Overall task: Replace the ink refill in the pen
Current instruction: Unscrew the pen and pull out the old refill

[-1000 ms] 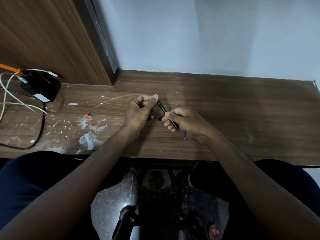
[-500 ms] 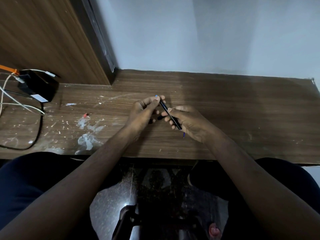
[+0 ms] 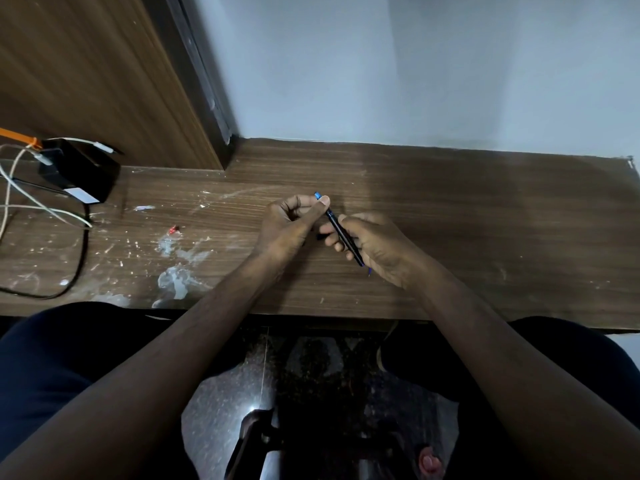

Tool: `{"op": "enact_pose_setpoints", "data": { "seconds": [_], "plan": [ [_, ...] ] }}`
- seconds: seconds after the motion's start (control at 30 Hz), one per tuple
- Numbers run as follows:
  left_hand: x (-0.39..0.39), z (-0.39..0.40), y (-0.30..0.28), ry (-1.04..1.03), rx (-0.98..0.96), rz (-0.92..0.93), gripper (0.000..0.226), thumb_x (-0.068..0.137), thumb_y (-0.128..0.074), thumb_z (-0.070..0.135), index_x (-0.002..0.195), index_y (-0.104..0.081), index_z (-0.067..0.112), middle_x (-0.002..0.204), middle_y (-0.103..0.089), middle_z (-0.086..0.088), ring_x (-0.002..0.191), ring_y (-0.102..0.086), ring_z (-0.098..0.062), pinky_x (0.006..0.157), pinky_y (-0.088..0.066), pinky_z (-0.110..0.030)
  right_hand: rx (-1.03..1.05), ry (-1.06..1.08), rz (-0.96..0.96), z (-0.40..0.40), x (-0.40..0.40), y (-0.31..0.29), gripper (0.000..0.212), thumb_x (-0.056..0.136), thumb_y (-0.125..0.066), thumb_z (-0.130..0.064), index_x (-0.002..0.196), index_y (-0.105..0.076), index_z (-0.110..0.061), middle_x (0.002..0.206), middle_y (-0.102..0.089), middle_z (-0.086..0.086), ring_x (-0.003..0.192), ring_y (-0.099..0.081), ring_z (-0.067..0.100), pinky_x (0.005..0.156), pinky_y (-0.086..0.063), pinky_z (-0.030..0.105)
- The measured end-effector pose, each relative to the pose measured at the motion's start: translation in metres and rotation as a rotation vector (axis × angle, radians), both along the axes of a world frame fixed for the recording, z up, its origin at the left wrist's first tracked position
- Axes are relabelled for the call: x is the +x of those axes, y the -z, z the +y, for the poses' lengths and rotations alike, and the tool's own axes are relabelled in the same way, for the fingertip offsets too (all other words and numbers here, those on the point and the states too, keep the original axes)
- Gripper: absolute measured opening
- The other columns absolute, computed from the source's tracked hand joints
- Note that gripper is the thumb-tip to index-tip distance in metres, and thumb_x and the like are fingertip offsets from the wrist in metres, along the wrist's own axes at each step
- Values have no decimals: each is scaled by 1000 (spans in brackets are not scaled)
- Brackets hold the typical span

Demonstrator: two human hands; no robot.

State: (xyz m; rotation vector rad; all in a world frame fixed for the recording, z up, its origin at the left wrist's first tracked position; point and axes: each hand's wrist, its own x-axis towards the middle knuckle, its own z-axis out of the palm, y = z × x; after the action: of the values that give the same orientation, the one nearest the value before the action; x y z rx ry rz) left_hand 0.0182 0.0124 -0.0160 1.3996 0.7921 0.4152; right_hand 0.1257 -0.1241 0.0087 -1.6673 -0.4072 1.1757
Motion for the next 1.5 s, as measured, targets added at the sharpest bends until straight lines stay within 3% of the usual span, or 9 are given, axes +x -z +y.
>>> {"op": "enact_pose_setpoints", "data": {
  "seconds": [0.23,0.4,0.53,0.67,1.07,1.17,1.3,1.4,1.5],
  "plan": [
    [-2,2,0,117,-77,-19,23,102,-67,28,119,-79,19,99,-83,10,70,-64,6,58,-50,-11,4,38,30,-3,4,1,16,106,-63,-18,102,-77,-14,89,-77,1,77,-68,7,67,-54,23],
    [-1,0,0,34,-28,-38,26,93,-78,30,106,-81,7,75,-79,10,62,-66,8,56,-44,-4,-6,54,-60,-2,1,2,25,93,-80,-12,114,-68,-8,91,-77,6,71,-70,8,67,-58,24],
    [1,4,4,-61,15,20,27,82,-85,47,86,-80,20,60,-66,17,52,-55,8,54,-43,-7,8,8,-158,-2,-1,2,27,94,-80,-17,117,-68,-10,90,-76,0,67,-67,-1,62,-53,16],
    [2,8,1,-139,10,25,29,79,-83,56,74,-75,29,58,-65,17,49,-52,6,55,-41,-15,-50,-24,-205,-1,-5,2,30,107,-59,-42,113,-78,-19,84,-73,-6,71,-60,0,62,-46,19],
    [-2,25,-8,-269,74,1,22,98,-68,42,84,-68,25,77,-68,5,60,-54,-5,55,-42,-21,-132,-4,-204,-4,-1,1,19,104,-60,-24,109,-78,-18,84,-76,-7,65,-58,1,57,-42,21],
    [-4,29,-9,-167,90,70,28,102,-53,35,81,-68,25,73,-63,5,56,-53,-4,54,-42,-27,-96,120,-78,-1,1,0,14,102,-65,-22,107,-77,-17,81,-76,-6,69,-62,5,59,-46,22],
    [-6,7,-4,185,194,266,51,101,-36,46,85,-66,7,87,-68,-27,75,-64,-32,77,-57,-52,4,303,234,2,5,-1,8,95,-78,-16,102,-74,-16,92,-78,5,83,-71,14,63,-60,28],
    [-5,-12,-3,316,104,242,43,101,-56,55,90,-69,15,92,-78,-17,80,-75,-31,79,-62,-51,37,368,324,3,5,1,10,93,-78,-6,95,-74,-15,98,-77,5,89,-74,18,63,-65,33],
    [-2,-13,-2,306,45,171,36,93,-75,42,98,-59,10,97,-81,-14,88,-80,-25,77,-65,-40,53,401,321,3,6,1,13,89,-82,-5,92,-75,-16,92,-81,1,84,-78,17,71,-67,37]
  ]
}}
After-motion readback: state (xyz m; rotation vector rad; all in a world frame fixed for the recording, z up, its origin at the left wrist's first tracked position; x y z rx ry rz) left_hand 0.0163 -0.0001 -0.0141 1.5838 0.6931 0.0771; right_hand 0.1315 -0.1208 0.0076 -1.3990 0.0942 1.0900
